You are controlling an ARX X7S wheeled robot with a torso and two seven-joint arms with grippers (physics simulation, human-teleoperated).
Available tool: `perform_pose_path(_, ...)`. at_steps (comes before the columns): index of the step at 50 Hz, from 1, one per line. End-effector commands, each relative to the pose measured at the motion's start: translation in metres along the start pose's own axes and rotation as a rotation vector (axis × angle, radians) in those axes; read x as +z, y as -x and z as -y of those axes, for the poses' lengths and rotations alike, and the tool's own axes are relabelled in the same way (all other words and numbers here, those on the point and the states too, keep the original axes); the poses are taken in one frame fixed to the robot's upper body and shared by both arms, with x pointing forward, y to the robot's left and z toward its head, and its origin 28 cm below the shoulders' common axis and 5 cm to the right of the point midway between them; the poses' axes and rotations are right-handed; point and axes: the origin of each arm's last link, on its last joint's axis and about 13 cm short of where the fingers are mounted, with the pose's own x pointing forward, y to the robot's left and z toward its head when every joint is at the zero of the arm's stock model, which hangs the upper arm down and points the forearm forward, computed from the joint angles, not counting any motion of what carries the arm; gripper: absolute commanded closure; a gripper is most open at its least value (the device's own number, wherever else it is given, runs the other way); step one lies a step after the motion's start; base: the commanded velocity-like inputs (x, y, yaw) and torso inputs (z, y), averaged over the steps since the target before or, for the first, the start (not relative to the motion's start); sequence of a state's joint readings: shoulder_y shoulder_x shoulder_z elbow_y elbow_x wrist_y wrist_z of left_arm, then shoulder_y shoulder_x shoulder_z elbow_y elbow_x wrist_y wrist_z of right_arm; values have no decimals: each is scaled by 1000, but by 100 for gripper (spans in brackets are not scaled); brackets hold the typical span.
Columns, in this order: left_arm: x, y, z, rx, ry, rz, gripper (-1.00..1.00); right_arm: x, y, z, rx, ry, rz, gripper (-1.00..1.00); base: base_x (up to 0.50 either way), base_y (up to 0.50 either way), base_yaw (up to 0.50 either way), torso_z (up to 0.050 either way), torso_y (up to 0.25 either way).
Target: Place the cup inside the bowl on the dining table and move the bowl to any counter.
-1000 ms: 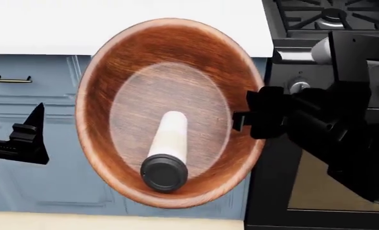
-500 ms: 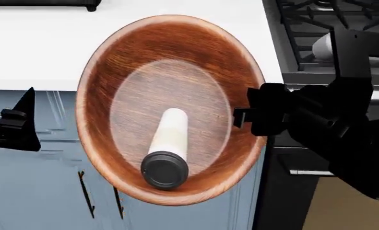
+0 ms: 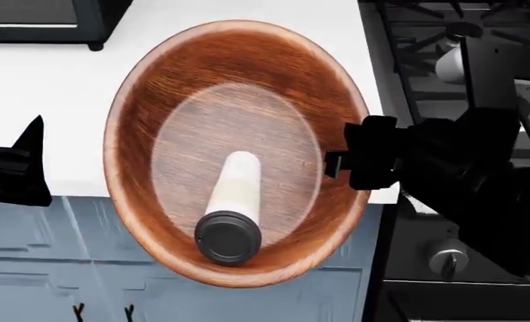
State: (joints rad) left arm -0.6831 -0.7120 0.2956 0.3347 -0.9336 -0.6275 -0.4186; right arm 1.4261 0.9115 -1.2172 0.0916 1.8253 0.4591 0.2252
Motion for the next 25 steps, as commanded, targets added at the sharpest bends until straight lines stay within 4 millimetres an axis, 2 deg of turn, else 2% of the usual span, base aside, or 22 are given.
perform_pose_path(1, 0, -1, 3, 1, 1, 2, -100, 9, 1, -3, 18, 7, 32, 100, 501, -188, 0, 0, 10)
perform_pose_path(10, 0, 3, -3, 0, 1, 1, -100, 7, 0, -3, 18, 14, 21, 100, 501, -149, 0, 0, 1)
perform_pose_path(25, -3, 3, -2, 3, 1, -4, -100, 6, -1, -3, 20, 21, 20, 100, 500, 51, 0, 0, 2)
